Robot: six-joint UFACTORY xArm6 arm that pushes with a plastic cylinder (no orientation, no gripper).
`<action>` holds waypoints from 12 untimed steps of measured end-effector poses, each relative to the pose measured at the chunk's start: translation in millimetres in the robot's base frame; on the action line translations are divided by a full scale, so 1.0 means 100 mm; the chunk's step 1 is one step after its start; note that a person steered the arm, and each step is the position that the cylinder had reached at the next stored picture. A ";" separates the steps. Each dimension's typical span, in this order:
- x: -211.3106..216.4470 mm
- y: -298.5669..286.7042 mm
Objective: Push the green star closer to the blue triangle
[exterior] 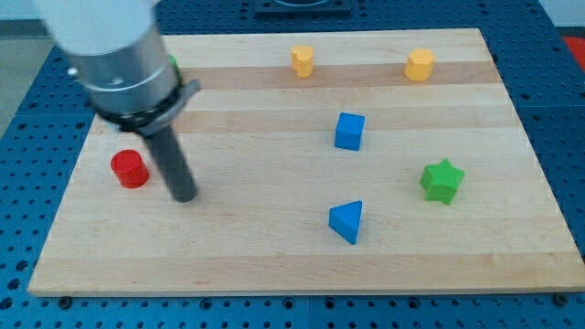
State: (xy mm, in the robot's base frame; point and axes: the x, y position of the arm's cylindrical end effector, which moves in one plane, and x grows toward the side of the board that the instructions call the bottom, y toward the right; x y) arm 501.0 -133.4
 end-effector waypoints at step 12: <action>-0.09 3.24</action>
State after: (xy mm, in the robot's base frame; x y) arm 492.2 191.1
